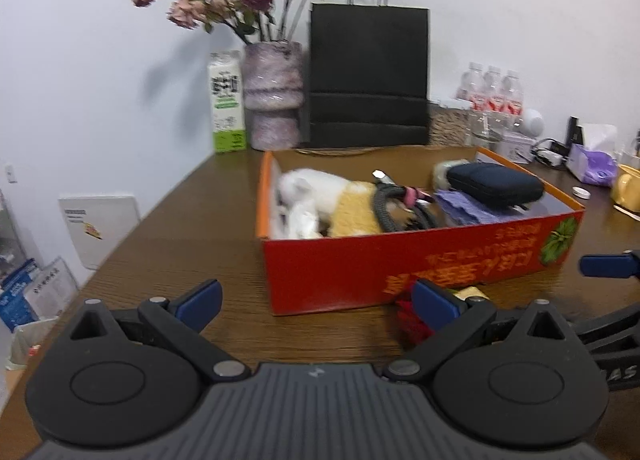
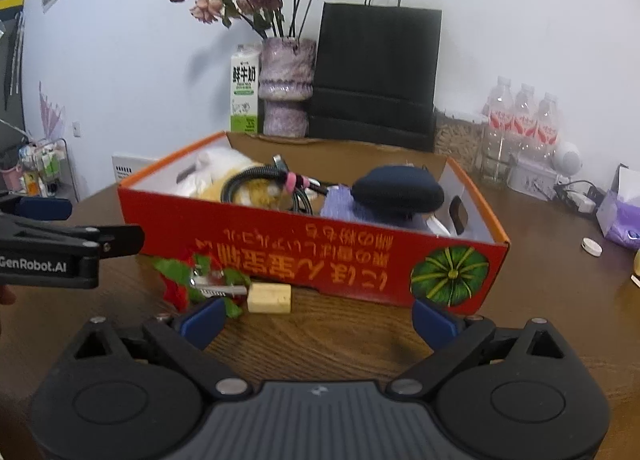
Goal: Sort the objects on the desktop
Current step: 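Withdraw both grippers from the box toward the flower and sponge, then grasp the red flower with the left gripper while the right gripper grasps the yellow sponge, then carry the flower and sponge into the box and open both grippers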
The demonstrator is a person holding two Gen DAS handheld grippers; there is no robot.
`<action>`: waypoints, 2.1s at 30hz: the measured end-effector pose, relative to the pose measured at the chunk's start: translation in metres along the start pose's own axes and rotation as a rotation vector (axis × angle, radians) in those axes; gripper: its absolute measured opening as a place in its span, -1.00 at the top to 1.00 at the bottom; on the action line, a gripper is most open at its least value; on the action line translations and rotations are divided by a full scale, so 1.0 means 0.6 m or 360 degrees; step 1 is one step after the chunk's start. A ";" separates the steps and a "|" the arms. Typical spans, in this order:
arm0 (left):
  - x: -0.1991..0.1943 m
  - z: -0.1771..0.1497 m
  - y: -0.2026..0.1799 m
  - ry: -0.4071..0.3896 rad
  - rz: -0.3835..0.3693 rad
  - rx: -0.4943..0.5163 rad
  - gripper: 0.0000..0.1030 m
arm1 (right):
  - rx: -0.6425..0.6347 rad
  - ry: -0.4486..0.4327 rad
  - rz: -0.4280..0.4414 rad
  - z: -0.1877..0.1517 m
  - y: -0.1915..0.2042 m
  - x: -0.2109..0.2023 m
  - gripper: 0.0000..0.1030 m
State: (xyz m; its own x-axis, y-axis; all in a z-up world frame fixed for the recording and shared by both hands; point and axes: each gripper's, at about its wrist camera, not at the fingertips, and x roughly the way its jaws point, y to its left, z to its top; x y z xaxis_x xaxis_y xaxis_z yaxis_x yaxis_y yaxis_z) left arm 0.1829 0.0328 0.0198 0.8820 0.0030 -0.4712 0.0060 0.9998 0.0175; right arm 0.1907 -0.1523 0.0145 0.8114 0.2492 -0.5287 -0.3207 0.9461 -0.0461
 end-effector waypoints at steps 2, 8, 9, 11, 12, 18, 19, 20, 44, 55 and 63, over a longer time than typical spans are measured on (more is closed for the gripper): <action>0.010 0.000 -0.012 0.0010 -0.0038 0.0007 -1.00 | -0.0001 0.0016 -0.0012 -0.003 -0.004 0.007 -0.92; 0.051 -0.002 -0.048 0.0091 -0.0141 0.0049 -0.92 | 0.0020 0.0067 -0.0058 -0.012 -0.023 0.025 -0.92; 0.058 -0.003 -0.053 0.0107 -0.0160 0.0063 -0.79 | 0.0027 0.0073 -0.0057 -0.013 -0.027 0.028 -0.92; 0.071 -0.006 -0.058 0.0154 -0.0188 0.0065 -0.56 | 0.0034 0.0080 -0.0047 -0.011 -0.030 0.032 -0.92; 0.076 -0.008 -0.057 0.0168 -0.0225 0.0041 -0.26 | 0.0030 0.0081 -0.0035 -0.010 -0.029 0.035 -0.92; 0.078 -0.018 -0.032 0.0187 -0.0282 -0.0088 0.32 | -0.0019 0.0085 0.0019 0.000 -0.012 0.053 -0.90; 0.075 -0.019 -0.028 0.0175 -0.0260 -0.0085 0.32 | -0.0023 0.0083 0.0032 0.003 -0.008 0.056 -0.89; 0.071 -0.020 -0.024 0.0163 -0.0241 -0.0088 0.32 | -0.0031 0.0084 0.0041 0.006 -0.004 0.060 -0.84; 0.028 -0.019 0.016 0.0091 -0.0161 -0.0106 0.32 | -0.0023 0.0114 0.0142 0.021 0.038 0.057 0.44; -0.039 0.048 0.003 -0.0172 -0.0234 -0.0057 0.32 | 0.0007 -0.0168 0.0171 0.078 0.013 -0.039 0.44; 0.006 0.126 -0.020 -0.0298 -0.0195 -0.0105 0.32 | 0.0034 -0.0333 0.0109 0.159 0.000 -0.022 0.44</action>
State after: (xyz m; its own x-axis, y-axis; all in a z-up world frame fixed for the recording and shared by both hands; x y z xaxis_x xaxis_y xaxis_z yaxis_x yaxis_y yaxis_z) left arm 0.2216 0.0191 0.0848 0.9488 -0.1156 -0.2941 0.0928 0.9916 -0.0902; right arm 0.2263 -0.1358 0.1022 0.8725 0.3484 -0.3425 -0.3699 0.9291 0.0028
